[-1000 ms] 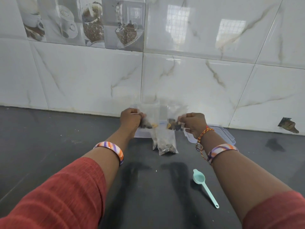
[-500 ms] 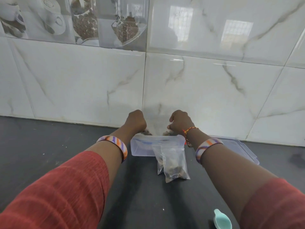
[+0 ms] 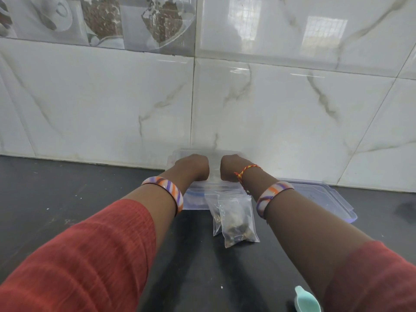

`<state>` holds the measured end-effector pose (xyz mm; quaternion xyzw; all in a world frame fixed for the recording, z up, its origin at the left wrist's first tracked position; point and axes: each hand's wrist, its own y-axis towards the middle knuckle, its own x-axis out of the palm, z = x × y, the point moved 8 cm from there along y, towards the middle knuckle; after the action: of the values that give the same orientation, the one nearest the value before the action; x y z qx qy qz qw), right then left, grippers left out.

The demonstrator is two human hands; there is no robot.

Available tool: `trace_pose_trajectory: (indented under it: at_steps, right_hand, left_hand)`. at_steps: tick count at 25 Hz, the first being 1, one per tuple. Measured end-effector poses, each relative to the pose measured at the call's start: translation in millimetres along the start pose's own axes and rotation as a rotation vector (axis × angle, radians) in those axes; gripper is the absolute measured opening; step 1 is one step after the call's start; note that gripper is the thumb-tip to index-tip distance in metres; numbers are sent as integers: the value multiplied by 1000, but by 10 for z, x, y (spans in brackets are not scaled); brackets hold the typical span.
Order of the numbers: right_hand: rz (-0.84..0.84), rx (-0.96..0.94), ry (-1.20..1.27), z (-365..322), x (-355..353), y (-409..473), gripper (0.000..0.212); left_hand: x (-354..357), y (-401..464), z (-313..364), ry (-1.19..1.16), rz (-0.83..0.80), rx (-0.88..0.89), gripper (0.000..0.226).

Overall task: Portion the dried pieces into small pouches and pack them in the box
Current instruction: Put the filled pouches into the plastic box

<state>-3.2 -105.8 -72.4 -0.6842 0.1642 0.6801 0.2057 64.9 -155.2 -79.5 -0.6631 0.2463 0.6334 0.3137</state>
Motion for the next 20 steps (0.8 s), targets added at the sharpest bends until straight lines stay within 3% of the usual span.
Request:
trace_pose_trajectory:
  at_steps: [3, 5, 7, 9, 10, 13, 16, 20]
  right_hand:
    - [112, 27, 208, 56, -155, -49, 18]
    - [231, 66, 379, 141, -413, -220, 21]
    - [283, 125, 512, 270, -584, -462, 12]
    - [197, 206, 568, 384, -530, -774, 18]
    - [83, 234, 567, 397, -398, -923, 23]
    - [-170, 182, 435, 294, 61, -1337, 30]
    - [-89, 101, 348, 223, 278, -1535, 39]
    - [63, 160, 476, 374, 445, -1545, 32]
  left_hand:
    - [-234, -141, 3, -67, 125, -17, 22]
    - [-494, -388, 108, -149, 362, 32, 27]
    - [-667, -758, 178, -330, 663, 89, 26]
    - [-585, -1178, 197, -540, 896, 79, 23]
    - [-444, -1313, 193, -649, 921, 42, 22]
    - [221, -1415, 109, -932, 696, -244, 21]
    - [669, -1323, 94, -1083, 446, -360, 14]
    - [793, -1230, 150, -1310, 321, -265, 36]
